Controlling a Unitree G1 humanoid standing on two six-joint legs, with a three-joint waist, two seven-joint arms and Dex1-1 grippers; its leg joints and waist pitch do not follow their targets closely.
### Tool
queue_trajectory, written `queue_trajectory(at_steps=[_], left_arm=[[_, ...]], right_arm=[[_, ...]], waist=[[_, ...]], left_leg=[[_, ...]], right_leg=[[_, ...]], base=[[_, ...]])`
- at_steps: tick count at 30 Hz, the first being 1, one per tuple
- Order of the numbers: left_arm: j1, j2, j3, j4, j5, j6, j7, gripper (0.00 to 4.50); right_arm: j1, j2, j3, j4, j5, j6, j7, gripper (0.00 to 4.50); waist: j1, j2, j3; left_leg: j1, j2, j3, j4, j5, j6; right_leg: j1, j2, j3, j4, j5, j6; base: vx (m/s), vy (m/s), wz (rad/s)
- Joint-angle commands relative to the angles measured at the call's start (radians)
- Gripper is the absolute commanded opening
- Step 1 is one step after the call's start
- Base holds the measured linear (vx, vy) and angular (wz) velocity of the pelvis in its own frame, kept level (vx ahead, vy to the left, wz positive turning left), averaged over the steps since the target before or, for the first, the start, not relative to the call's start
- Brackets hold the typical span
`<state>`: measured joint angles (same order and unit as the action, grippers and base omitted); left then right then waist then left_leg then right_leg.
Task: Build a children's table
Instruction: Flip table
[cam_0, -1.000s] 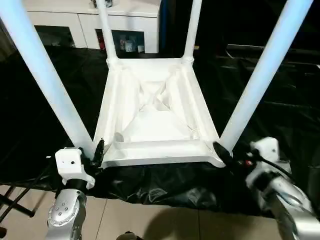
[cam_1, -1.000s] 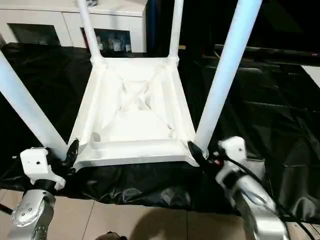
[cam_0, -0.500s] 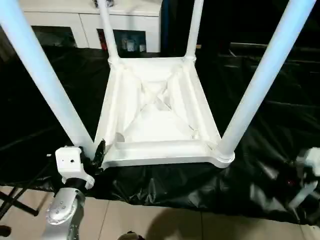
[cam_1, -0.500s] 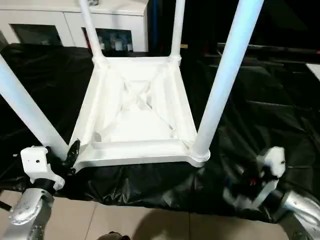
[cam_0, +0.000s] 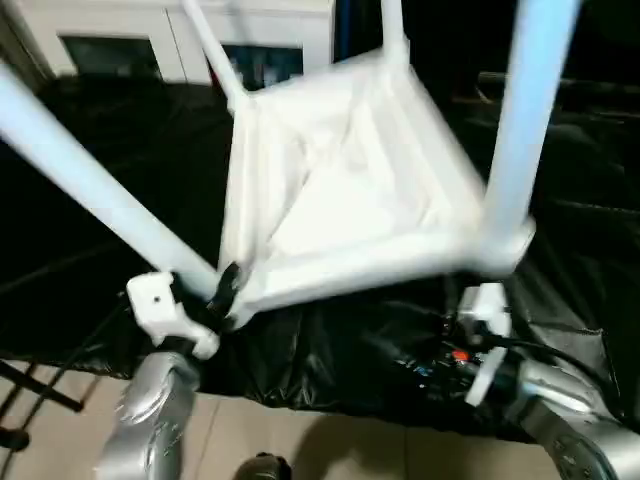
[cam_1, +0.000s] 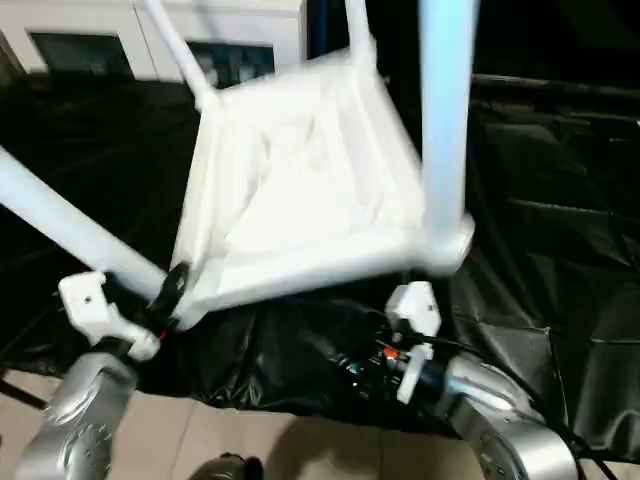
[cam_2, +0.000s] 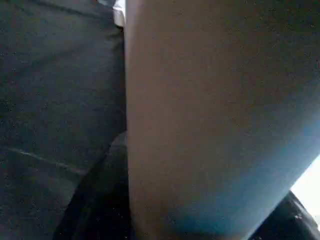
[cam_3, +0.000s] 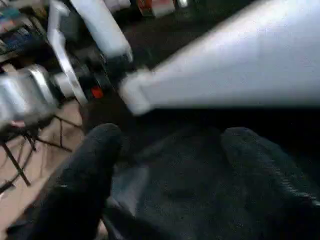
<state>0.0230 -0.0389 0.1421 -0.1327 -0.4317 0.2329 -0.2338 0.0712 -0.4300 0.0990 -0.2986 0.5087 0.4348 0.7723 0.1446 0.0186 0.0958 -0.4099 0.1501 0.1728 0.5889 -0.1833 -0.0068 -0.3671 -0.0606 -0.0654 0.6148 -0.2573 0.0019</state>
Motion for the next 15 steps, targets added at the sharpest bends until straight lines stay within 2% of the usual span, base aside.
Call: queue_trajectory(at_steps=[1, 2, 3, 5, 6, 8, 10, 13, 15], left_arm=[[-0.016, -0.025, -0.017, -0.013, -0.082, 0.046, -0.016, 2.21], [-0.017, -0.027, -0.018, -0.015, -0.078, 0.051, -0.02, 2.21], [-0.018, -0.028, -0.018, -0.016, -0.075, 0.055, -0.024, 2.21], [-0.02, -0.032, -0.031, -0.032, -0.081, 0.076, -0.04, 2.2], [-0.02, -0.032, -0.031, -0.032, -0.081, 0.076, -0.04, 2.2], [-0.021, -0.031, -0.04, -0.045, -0.092, 0.092, -0.043, 2.2], [-0.018, -0.032, -0.047, -0.046, -0.097, 0.1, -0.04, 2.2], [-0.016, -0.031, -0.052, -0.045, -0.1, 0.1, -0.036, 2.2], [-0.017, -0.033, -0.053, -0.044, -0.1, 0.1, -0.033, 2.2]], right_arm=[[-0.009, -0.012, -0.002, -0.002, 0.011, 0.022, -0.005, 3.89], [-0.014, -0.011, -0.003, 0.0, 0.016, 0.029, -0.013, 4.22], [-0.017, -0.01, -0.004, 0.002, 0.019, 0.034, -0.019, 4.26], [-0.064, 0.052, -0.025, 0.054, 0.0, 0.039, -0.114, 4.3], [-0.064, 0.052, -0.025, 0.054, 0.0, 0.039, -0.114, 4.41], [-0.106, 0.127, -0.056, 0.107, -0.021, 0.025, -0.206, 4.47], [-0.116, 0.2, -0.098, 0.108, 0.074, 0.03, -0.218, 4.5], [-0.106, 0.219, -0.106, 0.087, 0.128, 0.043, -0.208, 4.5], [-0.109, 0.231, -0.111, 0.092, 0.133, 0.048, -0.227, 4.5]], waist=[[-0.007, -0.02, -0.055], [-0.007, -0.02, -0.053], [-0.009, -0.022, -0.052], [-0.013, -0.024, -0.05], [-0.015, -0.023, -0.05], [-0.014, -0.02, -0.051], [-0.015, -0.018, -0.051], [-0.015, -0.018, -0.054], [-0.016, -0.016, -0.054]], left_leg=[[0.025, 0.096, -0.044, -0.061, -0.03, 0.133], [0.025, 0.096, -0.044, -0.062, -0.035, 0.135], [0.027, 0.096, -0.043, -0.062, -0.046, 0.136], [0.027, 0.096, -0.044, -0.064, -0.047, 0.131], [0.029, 0.096, -0.043, -0.065, -0.054, 0.122], [0.035, 0.099, -0.041, -0.065, -0.058, 0.105], [0.035, 0.099, -0.04, -0.067, -0.072, 0.086], [0.033, 0.099, -0.041, -0.067, -0.064, 0.089], [0.032, 0.098, -0.04, -0.065, -0.047, 0.091]], right_leg=[[0.03, -0.105, 0.058, -0.057, 0.157, -0.19], [0.029, -0.104, 0.058, -0.058, 0.156, -0.191], [0.03, -0.105, 0.058, -0.06, 0.143, -0.191], [0.028, -0.106, 0.058, -0.06, 0.122, -0.2], [0.027, -0.105, 0.057, -0.062, 0.094, -0.205], [0.024, -0.105, 0.059, -0.062, 0.076, -0.207], [0.024, -0.104, 0.061, -0.061, 0.067, -0.21], [0.029, -0.105, 0.06, -0.057, 0.105, -0.198], [0.029, -0.102, 0.059, -0.054, 0.142, -0.19]], base=[[0.0, 0.0, 0.0], [0.0, 0.0, 0.0], [0.0, 0.0, 0.0], [0.0, 0.0, 0.0], [0.0, 0.0, 0.0], [0.0, 0.0, 0.0], [0.0, 0.0, 0.0], [0.0, 0.0, 0.0], [0.0, 0.0, 0.0]])
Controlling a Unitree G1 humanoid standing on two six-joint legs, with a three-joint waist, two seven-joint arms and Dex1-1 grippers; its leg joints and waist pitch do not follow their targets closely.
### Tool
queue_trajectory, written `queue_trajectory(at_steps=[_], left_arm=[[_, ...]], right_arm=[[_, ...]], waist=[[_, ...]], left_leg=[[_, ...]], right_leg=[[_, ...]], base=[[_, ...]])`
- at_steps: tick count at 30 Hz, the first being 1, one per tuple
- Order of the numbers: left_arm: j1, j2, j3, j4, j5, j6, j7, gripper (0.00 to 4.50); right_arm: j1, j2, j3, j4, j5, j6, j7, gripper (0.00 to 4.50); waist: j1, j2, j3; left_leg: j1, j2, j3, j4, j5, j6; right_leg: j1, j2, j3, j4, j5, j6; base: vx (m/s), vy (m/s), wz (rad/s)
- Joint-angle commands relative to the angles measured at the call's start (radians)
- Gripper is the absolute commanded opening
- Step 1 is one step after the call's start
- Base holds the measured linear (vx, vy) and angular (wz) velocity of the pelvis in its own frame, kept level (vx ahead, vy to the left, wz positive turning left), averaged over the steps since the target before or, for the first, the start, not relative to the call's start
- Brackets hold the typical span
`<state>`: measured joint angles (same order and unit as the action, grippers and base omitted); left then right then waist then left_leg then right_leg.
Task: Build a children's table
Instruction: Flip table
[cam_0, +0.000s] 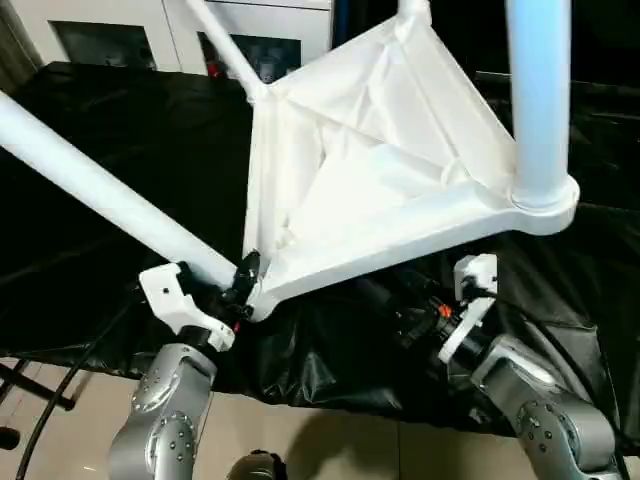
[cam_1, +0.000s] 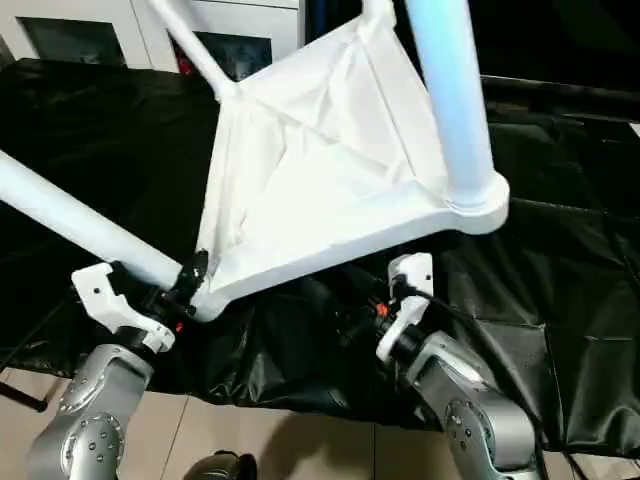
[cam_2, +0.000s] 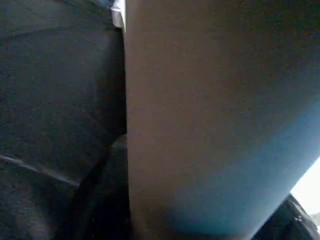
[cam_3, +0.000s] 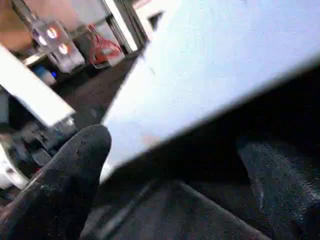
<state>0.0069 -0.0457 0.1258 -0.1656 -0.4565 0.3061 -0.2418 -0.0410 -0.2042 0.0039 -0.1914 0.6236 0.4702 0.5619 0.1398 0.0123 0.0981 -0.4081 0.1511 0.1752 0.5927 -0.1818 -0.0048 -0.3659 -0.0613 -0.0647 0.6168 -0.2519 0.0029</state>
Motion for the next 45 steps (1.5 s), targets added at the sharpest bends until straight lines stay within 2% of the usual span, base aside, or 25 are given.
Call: queue_trajectory(at_steps=[1, 2, 4, 5, 6, 8, 12, 14, 15, 17, 19, 21, 24, 26, 28, 29, 31, 34, 35, 36, 40, 41, 45], left_arm=[[-0.001, -0.027, -0.037, -0.011, -0.074, 0.028, -0.024, 2.2], [-0.001, -0.029, -0.038, -0.011, -0.07, 0.029, -0.023, 2.2], [-0.001, -0.031, -0.038, -0.013, -0.066, 0.031, -0.023, 2.2], [0.0, -0.032, -0.038, -0.015, -0.063, 0.033, -0.024, 2.2], [0.001, -0.031, -0.039, -0.017, -0.055, 0.034, -0.023, 2.2], [0.008, -0.026, -0.043, -0.022, -0.035, 0.026, -0.018, 2.2], [0.013, -0.025, -0.048, -0.027, -0.022, 0.013, -0.014, 2.2], [0.021, -0.019, -0.063, -0.04, 0.013, -0.013, -0.007, 2.2], [0.024, -0.018, -0.068, -0.045, 0.023, -0.022, -0.006, 2.2], [0.028, -0.019, -0.07, -0.05, 0.034, -0.031, 0.0, 2.2], [0.033, -0.017, -0.076, -0.057, 0.051, -0.048, 0.004, 2.2], [0.045, -0.016, -0.086, -0.068, 0.077, -0.075, 0.004, 2.2], [0.059, -0.015, -0.103, -0.076, 0.092, -0.094, -0.009, 2.2], [0.066, -0.013, -0.114, -0.078, 0.104, -0.107, -0.014, 2.2], [0.07, -0.012, -0.122, -0.079, 0.115, -0.119, -0.014, 2.2], [0.071, -0.011, -0.128, -0.078, 0.122, -0.131, -0.019, 2.2], [0.072, -0.012, -0.132, -0.076, 0.131, -0.141, -0.024, 2.2], [0.072, -0.015, -0.135, -0.073, 0.14, -0.146, -0.024, 2.2], [0.072, -0.017, -0.139, -0.07, 0.149, -0.153, -0.025, 2.2], [0.072, -0.017, -0.14, -0.07, 0.15, -0.154, -0.025, 2.2], [0.072, -0.019, -0.135, -0.062, 0.158, -0.17, -0.017, 2.2], [0.07, -0.02, -0.132, -0.059, 0.163, -0.175, -0.012, 2.2], [0.064, -0.023, -0.132, -0.051, 0.167, -0.18, -0.011, 2.2]], right_arm=[[0.001, 0.013, -0.021, -0.01, 0.022, 0.014, -0.026, 4.5], [-0.007, 0.031, -0.032, 0.001, 0.034, 0.011, -0.04, 4.5], [-0.014, 0.046, -0.041, 0.008, 0.041, 0.01, -0.05, 4.5], [-0.02, 0.06, -0.048, 0.007, 0.067, 0.014, -0.045, 4.5], [-0.028, 0.078, -0.057, 0.008, 0.075, 0.015, -0.047, 4.5], [-0.061, 0.123, -0.083, 0.029, 0.101, 0.013, -0.082, 4.5], [-0.098, 0.155, -0.105, 0.066, 0.117, 0.005, -0.136, 4.5], [-0.162, 0.206, -0.151, 0.125, 0.149, -0.001, -0.199, 4.5], [-0.181, 0.221, -0.168, 0.142, 0.16, -0.003, -0.22, 4.5], [-0.198, 0.235, -0.187, 0.155, 0.17, 0.001, -0.242, 4.5], [-0.213, 0.247, -0.203, 0.171, 0.181, 0.004, -0.262, 4.5], [-0.232, 0.272, -0.226, 0.193, 0.204, 0.008, -0.307, 4.5], [-0.24, 0.293, -0.248, 0.203, 0.237, 0.018, -0.351, 4.5], [-0.241, 0.296, -0.249, 0.204, 0.243, 0.032, -0.358, 4.21], [-0.241, 0.3, -0.25, 0.206, 0.244, 0.048, -0.36, 4.11], [-0.242, 0.302, -0.254, 0.206, 0.254, 0.06, -0.358, 4.01], [-0.243, 0.304, -0.26, 0.204, 0.262, 0.069, -0.36, 3.8], [-0.247, 0.3, -0.268, 0.203, 0.272, 0.076, -0.366, 3.69], [-0.252, 0.297, -0.279, 0.203, 0.286, 0.076, -0.376, 3.54], [-0.253, 0.296, -0.28, 0.203, 0.289, 0.076, -0.378, 3.4], [-0.256, 0.289, -0.288, 0.208, 0.286, 0.082, -0.382, 3.09], [-0.259, 0.288, -0.293, 0.212, 0.285, 0.083, -0.382, 2.96], [-0.272, 0.283, -0.3, 0.221, 0.288, 0.087, -0.379, 2.63]], waist=[[-0.012, -0.009, -0.055], [-0.013, -0.011, -0.055], [-0.013, -0.009, -0.054], [-0.013, -0.005, -0.051], [-0.015, -0.007, -0.051], [-0.017, -0.006, -0.047], [-0.025, -0.004, -0.048], [-0.033, -0.006, -0.039], [-0.038, -0.005, -0.038], [-0.045, -0.004, -0.032], [-0.053, -0.004, -0.027], [-0.058, -0.005, -0.025], [-0.064, -0.01, -0.024], [-0.067, -0.009, -0.025], [-0.069, -0.008, -0.027], [-0.073, -0.006, -0.027], [-0.075, -0.006, -0.023], [-0.075, -0.006, -0.019], [-0.074, -0.003, -0.018], [-0.075, -0.007, -0.017], [-0.075, -0.006, -0.019], [-0.076, -0.012, -0.02], [-0.075, -0.01, -0.021]], left_leg=[[0.03, 0.096, -0.043, -0.07, -0.053, 0.086], [0.03, 0.095, -0.042, -0.071, -0.07, 0.08], [0.031, 0.095, -0.042, -0.074, -0.092, 0.066], [0.031, 0.096, -0.043, -0.075, -0.096, 0.064], [0.031, 0.096, -0.043, -0.076, -0.108, 0.062], [0.031, 0.097, -0.044, -0.078, -0.111, 0.056], [0.033, 0.096, -0.044, -0.079, -0.096, 0.043], [0.027, 0.094, -0.045, -0.085, -0.11, 0.044], [0.028, 0.095, -0.046, -0.088, -0.137, 0.039], [0.03, 0.095, -0.045, -0.092, -0.162, 0.022], [0.028, 0.094, -0.045, -0.093, -0.156, 0.016], [0.028, 0.092, -0.044, -0.091, -0.115, 0.024], [0.025, 0.09, -0.042, -0.086, -0.065, 0.054], [0.023, 0.088, -0.041, -0.082, -0.03, 0.076], [0.022, 0.088, -0.041, -0.078, -0.007, 0.097], [0.02, 0.088, -0.041, -0.075, 0.022, 0.117], [0.021, 0.091, -0.04, -0.077, -0.003, 0.123], [0.022, 0.093, -0.039, -0.08, -0.038, 0.107], [0.023, 0.094, -0.039, -0.081, -0.039, 0.101], [0.023, 0.094, -0.039, -0.082, -0.039, 0.1], [0.023, 0.091, -0.038, -0.077, 0.004, 0.106], [0.022, 0.091, -0.036, -0.076, 0.004, 0.11], [0.023, 0.092, -0.036, -0.075, 0.005, 0.111]], right_leg=[[0.028, -0.103, 0.059, -0.057, 0.133, -0.191], [0.028, -0.105, 0.06, -0.059, 0.117, -0.191], [0.028, -0.105, 0.06, -0.062, 0.088, -0.189], [0.026, -0.105, 0.06, -0.063, 0.082, -0.189], [0.026, -0.105, 0.062, -0.063, 0.074, -0.188], [0.023, -0.105, 0.061, -0.065, 0.065, -0.185], [0.023, -0.103, 0.06, -0.063, 0.074, -0.185], [0.022, -0.104, 0.06, -0.064, 0.074, -0.185], [0.021, -0.106, 0.06, -0.067, 0.039, -0.186], [0.02, -0.105, 0.062, -0.072, -0.006, -0.182], [0.02, -0.105, 0.063, -0.072, 0.006, -0.177], [0.021, -0.103, 0.062, -0.067, 0.071, -0.176], [0.024, -0.105, 0.061, -0.061, 0.148, -0.18], [0.024, -0.103, 0.06, -0.055, 0.203, -0.185], [0.025, -0.103, 0.058, -0.051, 0.243, -0.188], [0.022, -0.099, 0.056, -0.046, 0.286, -0.195], [0.021, -0.1, 0.056, -0.049, 0.257, -0.203], [0.02, -0.102, 0.058, -0.054, 0.189, -0.211], [0.019, -0.103, 0.058, -0.055, 0.177, -0.213], [0.018, -0.102, 0.059, -0.056, 0.173, -0.213], [0.019, -0.101, 0.058, -0.049, 0.218, -0.215], [0.021, -0.102, 0.058, -0.049, 0.223, -0.217], [0.021, -0.102, 0.058, -0.048, 0.207, -0.224]], base=[[0.0, 0.0, 0.0], [0.0, 0.0, 0.0], [0.0, 0.0, 0.0], [0.0, 0.0, 0.0], [0.0, 0.0, 0.0], [0.0, 0.0, 0.0], [0.0, 0.0, 0.0], [0.0, 0.0, 0.0], [0.0, 0.0, 0.0], [0.0, 0.0, 0.0], [0.0, 0.0, 0.0], [0.0, 0.0, 0.0], [0.0, 0.0, 0.0], [0.0, 0.0, 0.0], [0.0, 0.0, 0.0], [0.0, 0.0, 0.0], [0.0, 0.0, 0.0], [0.0, 0.0, 0.0], [0.0, 0.0, 0.0], [0.0, 0.0, 0.0], [0.0, 0.0, 0.0], [0.0, 0.0, 0.0], [0.0, 0.0, 0.0]])
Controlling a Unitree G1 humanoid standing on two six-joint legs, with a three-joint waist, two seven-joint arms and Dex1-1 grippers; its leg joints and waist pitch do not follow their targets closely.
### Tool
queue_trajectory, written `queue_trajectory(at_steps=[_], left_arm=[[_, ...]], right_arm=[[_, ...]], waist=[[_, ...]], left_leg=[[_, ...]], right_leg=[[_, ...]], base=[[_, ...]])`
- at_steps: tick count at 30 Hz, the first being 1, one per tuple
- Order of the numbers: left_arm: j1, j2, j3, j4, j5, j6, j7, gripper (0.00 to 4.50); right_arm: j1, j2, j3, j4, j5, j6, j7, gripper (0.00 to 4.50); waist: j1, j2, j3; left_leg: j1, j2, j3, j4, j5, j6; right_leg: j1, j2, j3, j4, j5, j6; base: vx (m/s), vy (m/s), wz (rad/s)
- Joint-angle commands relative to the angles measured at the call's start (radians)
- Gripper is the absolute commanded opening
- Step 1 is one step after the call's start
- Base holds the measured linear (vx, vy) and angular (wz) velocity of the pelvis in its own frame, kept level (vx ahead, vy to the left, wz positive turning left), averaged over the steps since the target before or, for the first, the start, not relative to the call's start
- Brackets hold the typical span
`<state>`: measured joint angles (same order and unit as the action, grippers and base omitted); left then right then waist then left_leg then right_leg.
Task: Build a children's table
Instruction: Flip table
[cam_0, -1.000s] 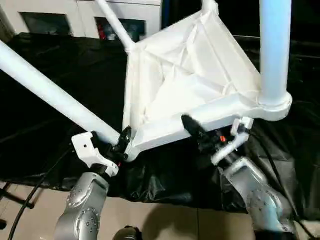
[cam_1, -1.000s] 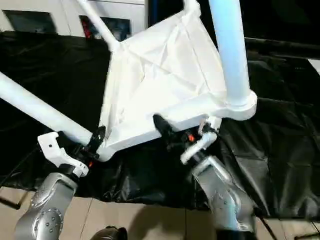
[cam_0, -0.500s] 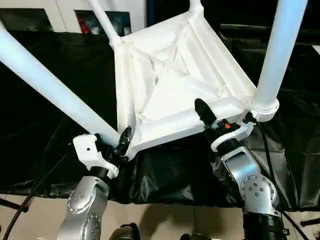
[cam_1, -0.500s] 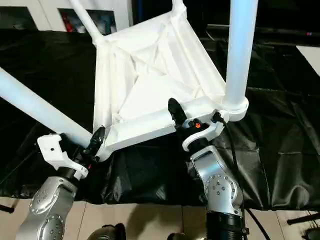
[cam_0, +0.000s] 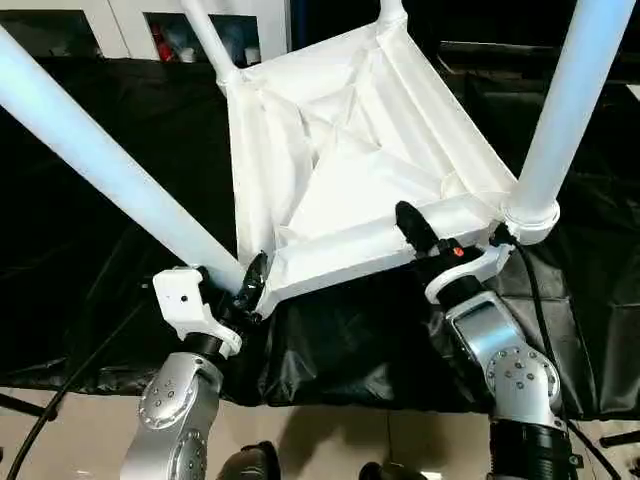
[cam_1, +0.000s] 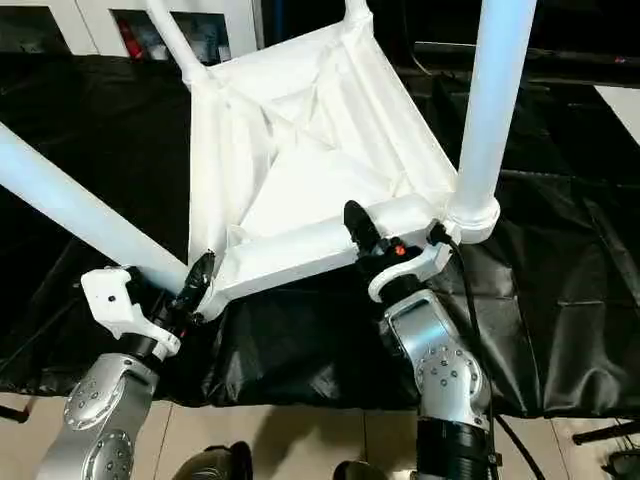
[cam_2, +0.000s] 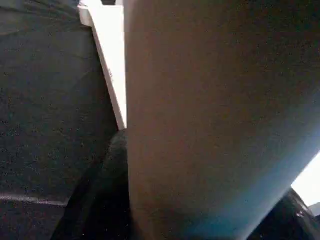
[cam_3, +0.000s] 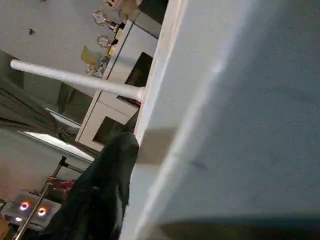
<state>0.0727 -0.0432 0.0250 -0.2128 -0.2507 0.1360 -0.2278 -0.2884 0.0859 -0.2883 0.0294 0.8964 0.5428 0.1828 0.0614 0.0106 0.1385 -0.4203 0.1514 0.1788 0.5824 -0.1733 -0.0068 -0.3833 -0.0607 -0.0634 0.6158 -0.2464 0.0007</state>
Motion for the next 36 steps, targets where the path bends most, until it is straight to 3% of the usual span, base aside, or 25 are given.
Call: queue_trajectory(at_steps=[1, 4, 5, 9, 10, 11, 15, 17, 20, 22, 26, 29, 31, 34, 36], left_arm=[[-0.003, -0.025, -0.031, -0.003, -0.039, -0.01, -0.026, 2.2], [-0.007, -0.022, -0.028, 0.002, -0.042, -0.005, -0.024, 2.2], [-0.012, -0.021, -0.019, 0.005, -0.06, 0.01, -0.027, 2.76], [-0.023, -0.019, -0.004, 0.006, -0.099, 0.02, -0.052, 2.92], [-0.024, -0.014, 0.0, 0.004, -0.109, 0.027, -0.06, 3.21], [-0.024, -0.007, 0.001, 0.004, -0.104, 0.028, -0.061, 3.21], [0.009, 0.031, 0.01, -0.022, -0.139, 0.054, -0.113, 3.45], [0.035, 0.085, -0.008, -0.032, -0.106, 0.041, -0.154, 3.69], [0.059, 0.131, -0.035, -0.043, -0.086, 0.029, -0.189, 3.79], [0.07, 0.138, -0.039, -0.05, -0.084, 0.023, -0.195, 4.07], [0.093, 0.175, -0.076, -0.084, -0.039, -0.012, -0.226, 4.29], [0.084, 0.207, -0.119, -0.118, 0.018, -0.057, -0.239, 4.48], [0.083, 0.209, -0.122, -0.12, 0.023, -0.059, -0.239, 4.48], [0.058, 0.231, -0.157, -0.167, 0.05, -0.047, -0.247, 4.5], [0.041, 0.237, -0.168, -0.185, 0.061, -0.04, -0.248, 4.5]], right_arm=[[-0.026, -0.008, -0.008, 0.001, 0.016, 0.014, 0.0, 2.52], [-0.035, -0.01, -0.02, 0.004, 0.031, 0.012, -0.008, 2.4], [-0.04, -0.018, -0.024, -0.001, 0.026, 0.004, -0.008, 2.33], [-0.051, -0.028, -0.035, -0.006, 0.015, -0.013, -0.01, 2.18], [-0.056, -0.032, -0.038, -0.009, 0.005, -0.025, -0.013, 2.14], [-0.06, -0.035, -0.04, -0.011, -0.004, -0.035, -0.018, 2.14], [-0.089, -0.052, -0.067, -0.021, -0.023, -0.079, -0.046, 2.11], [-0.105, -0.078, -0.078, -0.023, -0.051, -0.103, -0.06, 2.11], [-0.122, -0.115, -0.088, -0.024, -0.086, -0.123, -0.074, 2.11], [-0.128, -0.124, -0.097, -0.026, -0.089, -0.127, -0.087, 2.1], [-0.128, -0.176, -0.076, -0.054, -0.153, -0.127, -0.09, 2.09], [-0.117, -0.21, -0.054, -0.101, -0.194, -0.111, -0.119, 2.09], [-0.115, -0.212, -0.053, -0.104, -0.198, -0.11, -0.123, 2.09], [-0.102, -0.256, -0.005, -0.157, -0.277, -0.085, -0.172, 2.09], [-0.099, -0.271, 0.008, -0.178, -0.293, -0.064, -0.187, 2.09]], waist=[[0.004, -0.008, -0.061], [0.003, -0.006, -0.064], [0.005, -0.003, -0.065], [0.008, -0.004, -0.067], [0.009, -0.002, -0.07], [0.012, 0.001, -0.071], [0.019, 0.002, -0.074], [0.027, 0.009, -0.072], [0.035, 0.009, -0.073], [0.043, 0.015, -0.072], [0.051, 0.013, -0.071], [0.05, 0.01, -0.072], [0.05, 0.009, -0.073], [0.047, 0.005, -0.075], [0.047, 0.007, -0.074]], left_leg=[[0.035, 0.091, -0.04, -0.064, -0.004, 0.113], [0.035, 0.091, -0.04, -0.062, 0.004, 0.117], [0.035, 0.091, -0.04, -0.062, -0.003, 0.112], [0.036, 0.091, -0.037, -0.06, -0.003, 0.096], [0.036, 0.09, -0.036, -0.059, -0.008, 0.093], [0.036, 0.089, -0.036, -0.058, -0.009, 0.092], [0.036, 0.089, -0.036, -0.059, -0.023, 0.076], [0.038, 0.088, -0.034, -0.061, -0.05, 0.06], [0.043, 0.088, -0.032, -0.063, -0.066, 0.041], [0.044, 0.091, -0.034, -0.065, -0.078, 0.025], [0.042, 0.09, -0.035, -0.07, -0.117, 0.002], [0.039, 0.088, -0.036, -0.07, -0.112, 0.008], [0.041, 0.089, -0.036, -0.069, -0.109, 0.012], [0.04, 0.086, -0.035, -0.069, -0.099, 0.01], [0.042, 0.086, -0.033, -0.069, -0.099, 0.01]], right_leg=[[0.039, -0.103, 0.056, -0.047, 0.202, -0.222], [0.04, -0.104, 0.056, -0.045, 0.212, -0.229], [0.041, -0.105, 0.056, -0.044, 0.204, -0.233], [0.039, -0.103, 0.057, -0.043, 0.203, -0.241], [0.039, -0.103, 0.057, -0.042, 0.202, -0.246], [0.04, -0.103, 0.057, -0.042, 0.2, -0.246], [0.039, -0.101, 0.057, -0.042, 0.18, -0.238], [0.036, -0.1, 0.058, -0.047, 0.137, -0.218], [0.032, -0.096, 0.06, -0.049, 0.118, -0.203], [0.03, -0.096, 0.059, -0.049, 0.103, -0.192], [0.031, -0.097, 0.061, -0.052, 0.076, -0.174], [0.031, -0.098, 0.061, -0.053, 0.07, -0.164], [0.03, -0.096, 0.061, -0.052, 0.071, -0.156], [0.03, -0.094, 0.06, -0.052, 0.055, -0.148], [0.027, -0.093, 0.06, -0.053, 0.049, -0.144]], base=[[0.0, 0.0, 0.0], [0.0, 0.0, 0.0], [0.0, 0.0, 0.0], [0.0, 0.0, 0.0], [0.0, 0.0, 0.0], [0.0, 0.0, 0.0], [0.0, 0.0, 0.0], [0.0, 0.0, 0.0], [0.0, 0.0, 0.0], [0.0, 0.0, 0.0], [0.0, 0.0, 0.0], [0.0, 0.0, 0.0], [0.0, 0.0, 0.0], [0.0, 0.0, 0.0], [0.0, 0.0, 0.0]])
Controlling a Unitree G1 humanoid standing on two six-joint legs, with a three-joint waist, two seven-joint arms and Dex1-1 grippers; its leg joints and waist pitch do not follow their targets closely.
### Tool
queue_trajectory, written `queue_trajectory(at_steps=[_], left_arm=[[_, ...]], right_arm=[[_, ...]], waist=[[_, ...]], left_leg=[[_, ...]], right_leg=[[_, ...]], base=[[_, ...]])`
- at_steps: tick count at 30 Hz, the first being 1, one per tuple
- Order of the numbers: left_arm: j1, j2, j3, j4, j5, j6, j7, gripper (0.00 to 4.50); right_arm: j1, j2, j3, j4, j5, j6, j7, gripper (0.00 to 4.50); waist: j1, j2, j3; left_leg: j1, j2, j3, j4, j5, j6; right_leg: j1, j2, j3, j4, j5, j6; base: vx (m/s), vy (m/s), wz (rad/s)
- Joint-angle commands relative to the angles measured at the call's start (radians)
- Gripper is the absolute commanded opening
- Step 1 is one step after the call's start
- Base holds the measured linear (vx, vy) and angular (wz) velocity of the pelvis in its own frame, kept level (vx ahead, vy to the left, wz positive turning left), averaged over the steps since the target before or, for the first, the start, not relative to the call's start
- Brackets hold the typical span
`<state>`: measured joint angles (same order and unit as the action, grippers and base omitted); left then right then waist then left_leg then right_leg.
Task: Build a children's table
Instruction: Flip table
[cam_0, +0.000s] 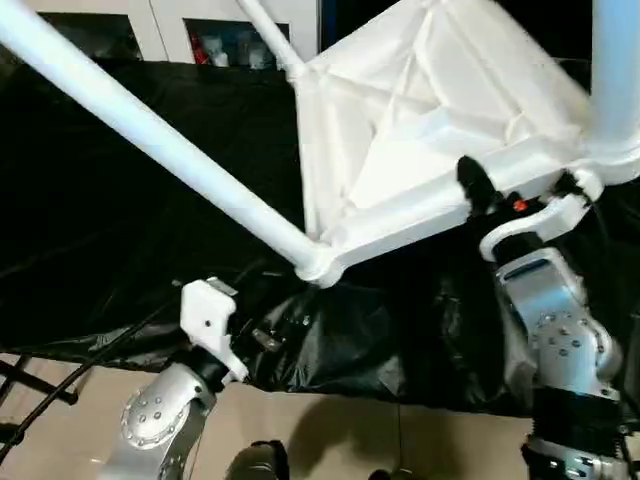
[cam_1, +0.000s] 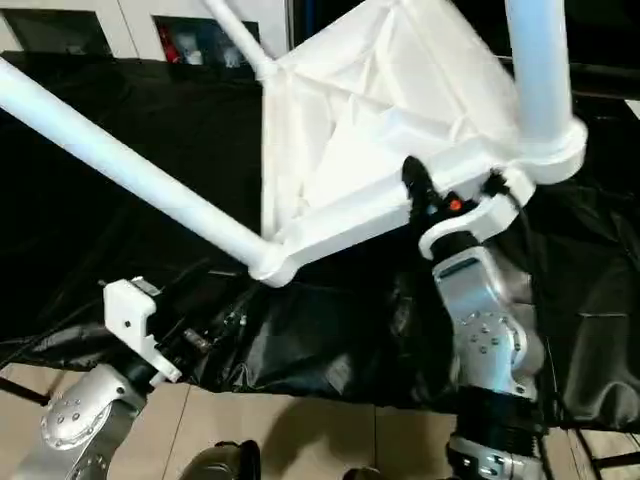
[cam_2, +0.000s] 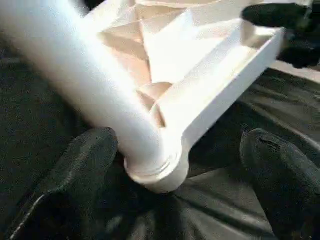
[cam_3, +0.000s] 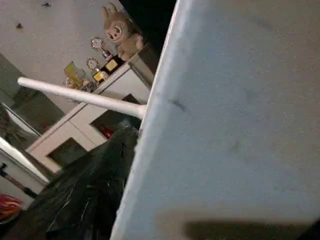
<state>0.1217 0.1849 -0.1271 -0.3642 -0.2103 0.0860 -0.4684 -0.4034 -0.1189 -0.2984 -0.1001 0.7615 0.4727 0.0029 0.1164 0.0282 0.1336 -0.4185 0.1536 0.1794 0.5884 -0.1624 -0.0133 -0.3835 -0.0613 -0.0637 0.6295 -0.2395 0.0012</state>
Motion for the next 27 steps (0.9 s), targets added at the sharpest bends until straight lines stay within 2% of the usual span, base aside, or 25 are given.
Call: queue_trajectory(at_steps=[1, 3, 4, 5, 7, 8, 9, 11, 12, 13, 14, 17, 20, 23, 26, 27], left_arm=[[-0.008, 0.008, -0.016, -0.034, 0.021, 0.01, -0.008, 4.5], [-0.044, 0.015, -0.032, -0.063, 0.035, 0.025, -0.004, 4.5], [-0.05, 0.016, -0.034, -0.067, 0.037, 0.028, -0.002, 4.5], [-0.064, 0.019, -0.039, -0.078, 0.05, 0.036, 0.006, 4.5], [-0.087, 0.024, -0.047, -0.095, 0.07, 0.059, 0.016, 4.5], [-0.097, 0.027, -0.051, -0.102, 0.077, 0.072, 0.02, 4.5], [-0.124, 0.043, -0.067, -0.099, 0.132, 0.098, 0.035, 4.5], [-0.147, 0.058, -0.064, -0.081, 0.162, 0.088, 0.038, 4.5], [-0.176, 0.08, -0.032, -0.045, 0.156, 0.078, 0.03, 4.5], [-0.197, 0.091, -0.009, -0.022, 0.153, 0.061, 0.029, 4.5], [-0.208, 0.094, 0.0, -0.017, 0.148, 0.058, 0.028, 4.5], [-0.234, 0.103, 0.008, -0.031, 0.145, 0.084, 0.028, 4.5], [-0.252, 0.112, 0.004, -0.042, 0.156, 0.09, 0.028, 4.5], [-0.276, 0.121, -0.005, -0.052, 0.161, 0.099, 0.022, 4.5], [-0.318, 0.132, -0.011, -0.049, 0.17, 0.109, 0.01, 4.5], [-0.318, 0.132, -0.011, -0.049, 0.17, 0.109, 0.01, 4.5]], right_arm=[[0.016, -0.066, 0.018, -0.049, -0.158, 0.007, -0.007, 2.09], [0.011, -0.09, 0.022, -0.071, -0.171, 0.031, -0.038, 2.09], [0.009, -0.094, 0.022, -0.074, -0.173, 0.035, -0.044, 2.09], [0.005, -0.113, 0.033, -0.076, -0.195, 0.043, -0.053, 2.09], [-0.003, -0.148, 0.061, -0.079, -0.233, 0.063, -0.061, 2.09], [-0.006, -0.162, 0.075, -0.081, -0.248, 0.074, -0.063, 2.09], [-0.011, -0.183, 0.09, -0.086, -0.258, 0.109, -0.081, 2.09], [-0.014, -0.195, 0.095, -0.09, -0.259, 0.135, -0.103, 2.09], [-0.018, -0.208, 0.101, -0.096, -0.263, 0.16, -0.121, 2.09], [-0.021, -0.219, 0.105, -0.1, -0.267, 0.181, -0.133, 2.09], [-0.023, -0.225, 0.108, -0.103, -0.268, 0.193, -0.14, 2.09], [-0.032, -0.247, 0.117, -0.111, -0.268, 0.234, -0.166, 2.09], [-0.043, -0.282, 0.143, -0.117, -0.3, 0.276, -0.188, 2.09], [-0.053, -0.302, 0.174, -0.123, -0.34, 0.298, -0.191, 2.09], [-0.069, -0.31, 0.221, -0.115, -0.375, 0.305, -0.184, 2.09], [-0.069, -0.31, 0.221, -0.115, -0.375, 0.305, -0.184, 2.09]], waist=[[-0.009, -0.015, -0.07], [-0.01, -0.026, -0.07], [-0.008, -0.022, -0.071], [-0.011, -0.026, -0.07], [-0.013, -0.025, -0.069], [-0.013, -0.027, -0.069], [-0.015, -0.036, -0.069], [-0.012, -0.03, -0.066], [-0.014, -0.03, -0.067], [-0.013, -0.03, -0.067], [-0.015, -0.031, -0.07], [-0.014, -0.032, -0.08], [-0.013, -0.038, -0.085], [-0.011, -0.042, -0.085], [-0.011, -0.041, -0.086], [-0.011, -0.042, -0.083]], left_leg=[[0.041, 0.083, -0.033, -0.074, -0.11, 0.016], [0.039, 0.082, -0.032, -0.075, -0.119, 0.015], [0.041, 0.081, -0.031, -0.075, -0.122, 0.016], [0.039, 0.08, -0.031, -0.076, -0.127, 0.013], [0.037, 0.078, -0.031, -0.076, -0.136, 0.009], [0.041, 0.079, -0.03, -0.077, -0.152, 0.001], [0.041, 0.078, -0.029, -0.077, -0.161, -0.006], [0.045, 0.076, -0.03, -0.08, -0.175, -0.015], [0.045, 0.076, -0.032, -0.084, -0.197, -0.032], [0.053, 0.075, -0.032, -0.086, -0.233, -0.052], [0.054, 0.074, -0.033, -0.086, -0.242, -0.061], [0.062, 0.081, -0.037, -0.09, -0.27, -0.094], [0.063, 0.08, -0.038, -0.091, -0.295, -0.108], [0.059, 0.078, -0.038, -0.091, -0.321, -0.108], [0.068, 0.079, -0.039, -0.091, -0.363, -0.124], [0.069, 0.078, -0.04, -0.092, -0.384, -0.13]], right_leg=[[0.027, -0.092, 0.06, -0.067, 0.039, -0.144], [0.03, -0.094, 0.06, -0.068, 0.009, -0.137], [0.028, -0.094, 0.06, -0.068, -0.002, -0.135], [0.029, -0.094, 0.06, -0.071, -0.023, -0.129], [0.028, -0.094, 0.06, -0.074, -0.055, -0.121], [0.025, -0.093, 0.06, -0.077, -0.085, -0.115], [0.026, -0.092, 0.061, -0.08, -0.109, -0.106], [0.022, -0.091, 0.062, -0.085, -0.15, -0.084], [0.024, -0.092, 0.062, -0.088, -0.181, -0.077], [0.018, -0.092, 0.065, -0.093, -0.221, -0.069], [0.021, -0.09, 0.064, -0.092, -0.225, -0.068], [0.016, -0.088, 0.063, -0.086, -0.162, -0.068], [0.02, -0.089, 0.062, -0.082, -0.132, -0.077], [0.019, -0.094, 0.066, -0.09, -0.195, -0.073], [0.013, -0.094, 0.066, -0.095, -0.251, -0.068], [0.01, -0.096, 0.067, -0.098, -0.277, -0.067]], base=[[0.0, 0.0, 0.0], [0.0, 0.0, 0.0], [0.0, 0.0, 0.0], [0.0, 0.0, 0.0], [0.0, 0.0, 0.0], [0.0, 0.0, 0.0], [0.0, 0.0, 0.0], [0.0, 0.0, 0.0], [0.0, 0.0, 0.0], [0.0, 0.0, 0.0], [0.0, 0.0, 0.0], [0.0, 0.0, 0.0], [0.0, 0.0, 0.0], [0.0, 0.0, 0.0], [0.0, 0.0, 0.0], [0.0, 0.0, 0.0]])
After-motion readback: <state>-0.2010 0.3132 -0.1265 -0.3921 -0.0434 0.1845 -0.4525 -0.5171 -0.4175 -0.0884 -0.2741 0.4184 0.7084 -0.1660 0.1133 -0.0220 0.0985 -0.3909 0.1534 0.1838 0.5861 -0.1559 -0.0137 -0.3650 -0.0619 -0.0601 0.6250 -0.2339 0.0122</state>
